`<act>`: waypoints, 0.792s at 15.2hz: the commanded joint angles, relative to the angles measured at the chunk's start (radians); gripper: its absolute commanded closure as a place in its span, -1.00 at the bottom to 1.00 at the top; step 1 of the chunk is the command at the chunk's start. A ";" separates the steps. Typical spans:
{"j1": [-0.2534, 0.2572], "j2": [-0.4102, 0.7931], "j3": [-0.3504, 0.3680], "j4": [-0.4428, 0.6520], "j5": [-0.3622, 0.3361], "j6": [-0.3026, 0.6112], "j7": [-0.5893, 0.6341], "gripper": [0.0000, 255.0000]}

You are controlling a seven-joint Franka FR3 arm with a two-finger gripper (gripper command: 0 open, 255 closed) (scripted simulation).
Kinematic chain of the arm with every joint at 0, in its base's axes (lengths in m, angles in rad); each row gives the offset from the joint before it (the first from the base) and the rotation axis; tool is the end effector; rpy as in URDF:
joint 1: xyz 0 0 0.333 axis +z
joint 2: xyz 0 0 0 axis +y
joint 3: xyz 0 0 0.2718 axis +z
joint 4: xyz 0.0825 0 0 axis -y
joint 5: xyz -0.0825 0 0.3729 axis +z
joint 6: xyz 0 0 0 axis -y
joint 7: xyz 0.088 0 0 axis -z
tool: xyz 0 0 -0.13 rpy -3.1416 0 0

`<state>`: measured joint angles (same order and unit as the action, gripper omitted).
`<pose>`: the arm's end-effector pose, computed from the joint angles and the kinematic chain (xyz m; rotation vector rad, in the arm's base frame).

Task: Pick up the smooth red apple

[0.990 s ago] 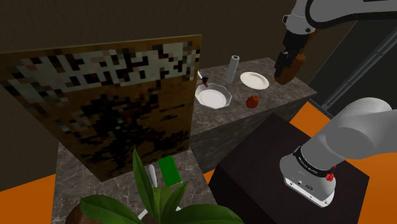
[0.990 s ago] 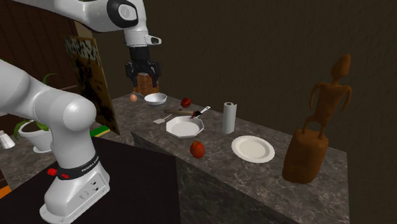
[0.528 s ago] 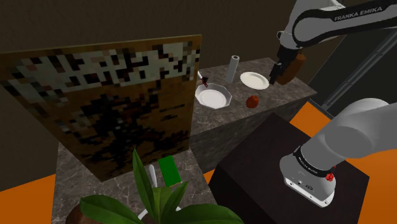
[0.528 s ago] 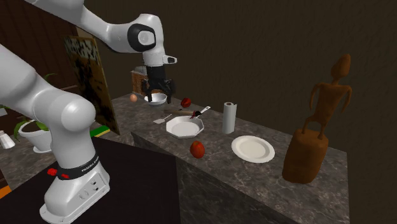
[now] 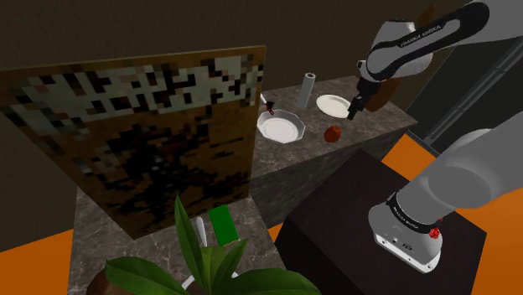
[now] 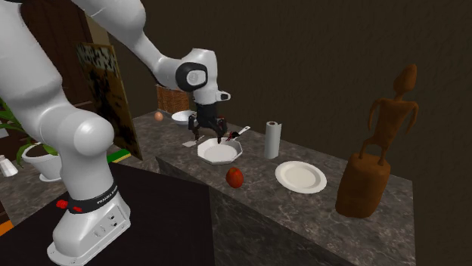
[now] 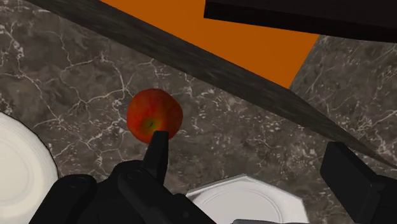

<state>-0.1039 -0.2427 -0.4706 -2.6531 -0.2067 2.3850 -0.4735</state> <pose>0.3474 -0.2147 0.2518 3.1344 0.1054 -0.0800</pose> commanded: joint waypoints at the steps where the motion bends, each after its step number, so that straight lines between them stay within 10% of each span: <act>1: 0.018 0.095 -0.036 0.025 0.058 0.072 -0.067 -1.00; 6: 0.026 0.353 -0.066 0.115 0.328 0.206 -0.324 -1.00; 12: -0.124 0.636 0.071 0.284 0.630 0.269 -0.603 -1.00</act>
<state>-0.2001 0.3533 -0.4218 -2.4001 0.3841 2.6508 -1.0370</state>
